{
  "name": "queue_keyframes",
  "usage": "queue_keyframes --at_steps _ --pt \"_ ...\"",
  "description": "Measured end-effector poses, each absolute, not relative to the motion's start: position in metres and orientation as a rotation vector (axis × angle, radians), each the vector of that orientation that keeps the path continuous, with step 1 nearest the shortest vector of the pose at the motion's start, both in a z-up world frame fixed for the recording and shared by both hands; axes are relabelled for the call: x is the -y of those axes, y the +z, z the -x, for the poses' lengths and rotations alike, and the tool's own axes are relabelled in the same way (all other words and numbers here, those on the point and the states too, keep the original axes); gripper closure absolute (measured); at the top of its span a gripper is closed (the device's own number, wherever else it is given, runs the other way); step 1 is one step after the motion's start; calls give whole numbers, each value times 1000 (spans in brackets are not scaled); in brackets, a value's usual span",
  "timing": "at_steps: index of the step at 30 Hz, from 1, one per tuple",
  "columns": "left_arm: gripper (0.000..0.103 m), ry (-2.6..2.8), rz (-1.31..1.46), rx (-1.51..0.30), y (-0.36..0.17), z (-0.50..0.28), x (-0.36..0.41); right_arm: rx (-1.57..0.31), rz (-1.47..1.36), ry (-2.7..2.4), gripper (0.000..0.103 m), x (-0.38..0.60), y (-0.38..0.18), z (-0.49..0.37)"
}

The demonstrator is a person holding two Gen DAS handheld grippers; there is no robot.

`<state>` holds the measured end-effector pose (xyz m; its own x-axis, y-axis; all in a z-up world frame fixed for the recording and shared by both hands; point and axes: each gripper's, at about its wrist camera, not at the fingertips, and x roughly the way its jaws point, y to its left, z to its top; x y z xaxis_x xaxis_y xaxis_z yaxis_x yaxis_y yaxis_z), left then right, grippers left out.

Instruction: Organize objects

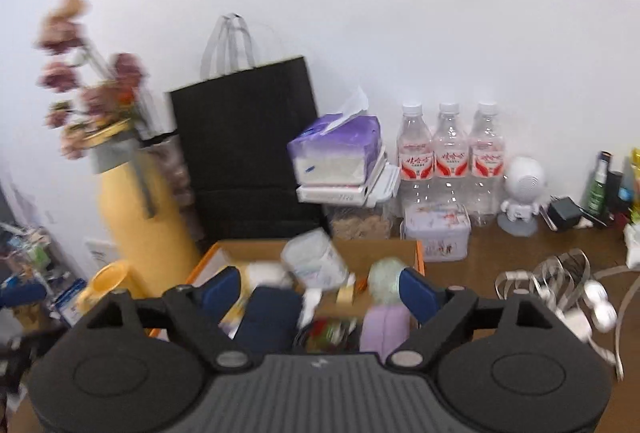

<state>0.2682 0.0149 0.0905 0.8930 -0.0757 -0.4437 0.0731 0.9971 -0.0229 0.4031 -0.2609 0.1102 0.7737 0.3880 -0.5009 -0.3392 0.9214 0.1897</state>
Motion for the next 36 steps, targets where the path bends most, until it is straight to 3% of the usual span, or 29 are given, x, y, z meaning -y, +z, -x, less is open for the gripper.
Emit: queue_keyframes --at_steps 5,8,17,36 --pt "0 -146 97 -468 70 -174 0 -527 20 389 17 268 83 -278" --pt "0 -62 11 -409 54 -113 13 -506 38 343 9 275 60 -204" --pt "0 11 42 -590 15 -27 29 -585 -127 336 9 302 22 -61" --pt "0 58 89 -629 12 -5 21 -569 28 359 9 243 16 -16"
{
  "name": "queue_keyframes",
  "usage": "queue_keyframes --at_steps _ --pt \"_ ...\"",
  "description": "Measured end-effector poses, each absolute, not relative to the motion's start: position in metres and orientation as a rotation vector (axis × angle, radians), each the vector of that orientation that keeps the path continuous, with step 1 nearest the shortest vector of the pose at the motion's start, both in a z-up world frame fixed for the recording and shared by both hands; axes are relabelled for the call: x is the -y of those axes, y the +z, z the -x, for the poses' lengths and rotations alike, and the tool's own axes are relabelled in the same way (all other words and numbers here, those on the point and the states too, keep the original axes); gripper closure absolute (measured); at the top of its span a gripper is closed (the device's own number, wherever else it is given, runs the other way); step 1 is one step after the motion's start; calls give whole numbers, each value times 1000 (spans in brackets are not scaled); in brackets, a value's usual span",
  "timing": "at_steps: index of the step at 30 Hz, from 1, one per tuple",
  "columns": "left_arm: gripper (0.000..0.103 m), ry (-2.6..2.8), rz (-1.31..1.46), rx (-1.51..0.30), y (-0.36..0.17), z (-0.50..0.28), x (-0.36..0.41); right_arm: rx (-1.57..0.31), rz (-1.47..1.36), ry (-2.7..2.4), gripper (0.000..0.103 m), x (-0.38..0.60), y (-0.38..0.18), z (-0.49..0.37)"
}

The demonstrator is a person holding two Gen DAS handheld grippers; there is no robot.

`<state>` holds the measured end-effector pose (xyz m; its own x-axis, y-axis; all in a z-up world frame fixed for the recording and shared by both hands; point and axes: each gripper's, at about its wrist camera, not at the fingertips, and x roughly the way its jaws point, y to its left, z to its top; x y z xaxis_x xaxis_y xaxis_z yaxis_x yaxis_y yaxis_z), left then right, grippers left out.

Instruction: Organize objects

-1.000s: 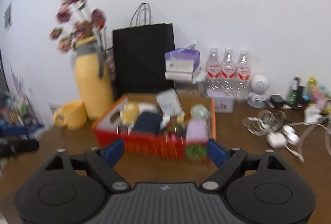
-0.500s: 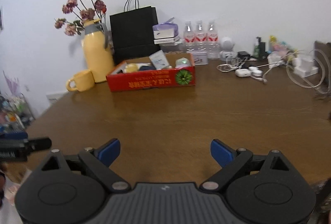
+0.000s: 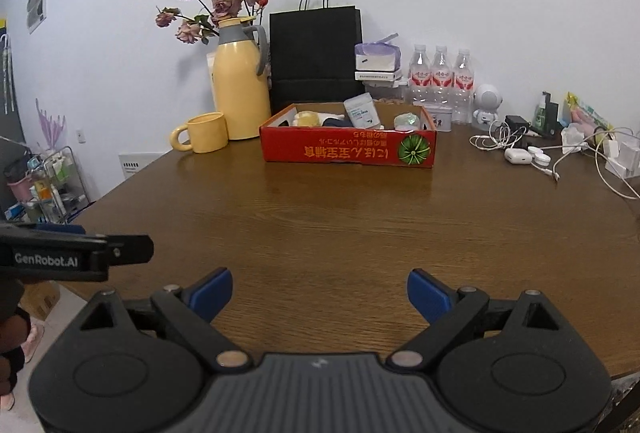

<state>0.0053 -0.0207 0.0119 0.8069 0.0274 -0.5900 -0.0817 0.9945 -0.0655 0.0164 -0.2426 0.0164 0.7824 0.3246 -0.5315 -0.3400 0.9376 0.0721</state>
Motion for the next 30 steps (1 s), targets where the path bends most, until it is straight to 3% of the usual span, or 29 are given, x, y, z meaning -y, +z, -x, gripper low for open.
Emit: queue_keyframes --at_steps 30 --pt "0 -13 91 -693 -1 -12 31 -599 46 321 8 244 2 -24"
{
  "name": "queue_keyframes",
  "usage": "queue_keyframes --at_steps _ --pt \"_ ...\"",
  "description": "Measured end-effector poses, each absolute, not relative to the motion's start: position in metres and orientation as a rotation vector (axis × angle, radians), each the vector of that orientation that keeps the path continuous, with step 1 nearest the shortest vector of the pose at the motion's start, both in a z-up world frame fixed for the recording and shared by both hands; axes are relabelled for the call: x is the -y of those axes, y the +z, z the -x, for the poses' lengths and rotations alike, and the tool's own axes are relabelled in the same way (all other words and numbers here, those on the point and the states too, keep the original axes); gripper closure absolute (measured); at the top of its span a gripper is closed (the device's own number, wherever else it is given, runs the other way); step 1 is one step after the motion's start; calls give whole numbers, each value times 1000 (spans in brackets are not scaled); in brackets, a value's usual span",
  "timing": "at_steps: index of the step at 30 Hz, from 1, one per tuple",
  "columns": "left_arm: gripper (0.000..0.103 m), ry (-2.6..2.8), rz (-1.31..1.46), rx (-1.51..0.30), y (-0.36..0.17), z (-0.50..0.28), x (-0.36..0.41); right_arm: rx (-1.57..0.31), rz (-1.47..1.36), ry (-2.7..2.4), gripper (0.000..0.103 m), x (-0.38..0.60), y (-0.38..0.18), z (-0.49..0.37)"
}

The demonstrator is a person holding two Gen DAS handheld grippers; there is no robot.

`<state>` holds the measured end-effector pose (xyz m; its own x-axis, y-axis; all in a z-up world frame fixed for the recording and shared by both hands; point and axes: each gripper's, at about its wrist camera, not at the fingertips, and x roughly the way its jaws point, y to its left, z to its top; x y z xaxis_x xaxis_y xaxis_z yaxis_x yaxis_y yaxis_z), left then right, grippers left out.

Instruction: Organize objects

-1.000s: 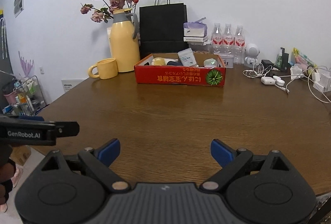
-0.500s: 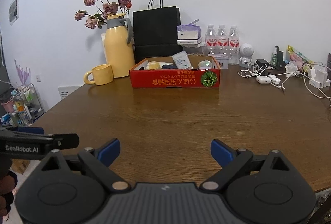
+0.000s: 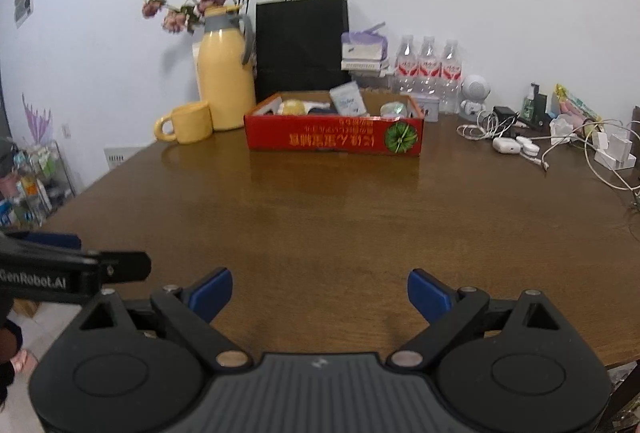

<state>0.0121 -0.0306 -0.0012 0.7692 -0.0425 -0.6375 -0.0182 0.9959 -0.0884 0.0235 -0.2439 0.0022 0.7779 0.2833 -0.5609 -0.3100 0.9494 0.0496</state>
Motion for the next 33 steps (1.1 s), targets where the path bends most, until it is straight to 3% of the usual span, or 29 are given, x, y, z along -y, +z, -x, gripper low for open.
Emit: queue_keyframes --at_steps 33 --pt "0 -36 91 -726 -9 -19 36 -605 23 325 8 255 -6 -28"
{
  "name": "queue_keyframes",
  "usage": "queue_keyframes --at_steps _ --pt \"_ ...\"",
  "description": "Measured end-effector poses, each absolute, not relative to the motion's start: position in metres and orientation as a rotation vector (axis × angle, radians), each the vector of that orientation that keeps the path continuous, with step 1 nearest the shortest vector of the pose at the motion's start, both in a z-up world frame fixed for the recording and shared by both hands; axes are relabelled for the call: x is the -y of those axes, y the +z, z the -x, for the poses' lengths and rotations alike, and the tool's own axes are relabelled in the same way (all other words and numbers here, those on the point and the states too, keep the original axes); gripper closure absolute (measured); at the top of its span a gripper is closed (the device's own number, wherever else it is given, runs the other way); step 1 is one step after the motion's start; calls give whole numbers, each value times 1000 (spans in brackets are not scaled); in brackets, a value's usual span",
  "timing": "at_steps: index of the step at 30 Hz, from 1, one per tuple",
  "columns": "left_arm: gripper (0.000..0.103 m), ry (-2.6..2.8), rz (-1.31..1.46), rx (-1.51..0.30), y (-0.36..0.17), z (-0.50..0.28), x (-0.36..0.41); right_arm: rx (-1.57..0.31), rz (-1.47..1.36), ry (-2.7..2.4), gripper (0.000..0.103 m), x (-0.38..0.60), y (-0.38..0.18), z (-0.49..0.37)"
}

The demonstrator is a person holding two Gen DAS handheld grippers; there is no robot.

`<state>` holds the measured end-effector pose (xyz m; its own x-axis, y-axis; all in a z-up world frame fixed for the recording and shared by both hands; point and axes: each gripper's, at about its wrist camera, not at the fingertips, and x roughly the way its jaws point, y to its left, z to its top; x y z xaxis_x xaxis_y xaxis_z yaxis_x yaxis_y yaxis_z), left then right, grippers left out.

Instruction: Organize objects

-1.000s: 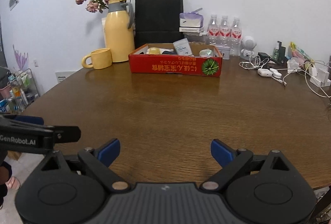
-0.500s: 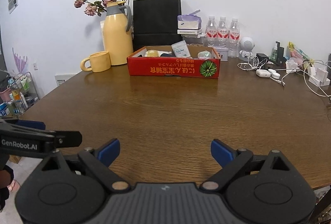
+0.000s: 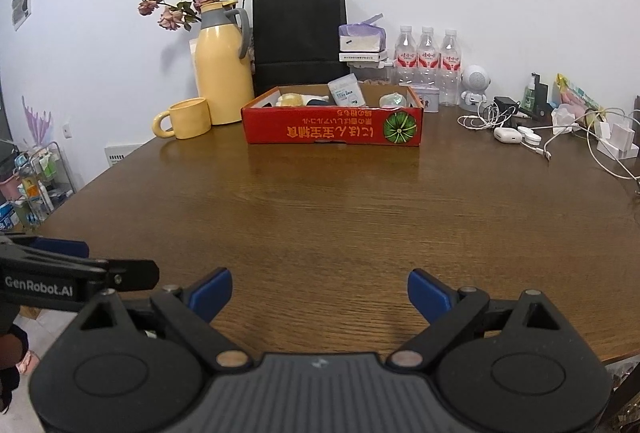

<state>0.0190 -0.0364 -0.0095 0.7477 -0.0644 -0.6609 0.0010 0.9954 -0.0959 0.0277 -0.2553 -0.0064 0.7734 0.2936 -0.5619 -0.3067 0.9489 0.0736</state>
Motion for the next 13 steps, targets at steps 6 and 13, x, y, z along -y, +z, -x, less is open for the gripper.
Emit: queue_keyframes --at_steps 6,13 --pt "0 -31 93 -728 -11 -18 37 -607 15 316 8 257 -6 -30" --pt "0 -43 88 -714 -12 -18 39 -619 15 325 8 254 -11 -31"
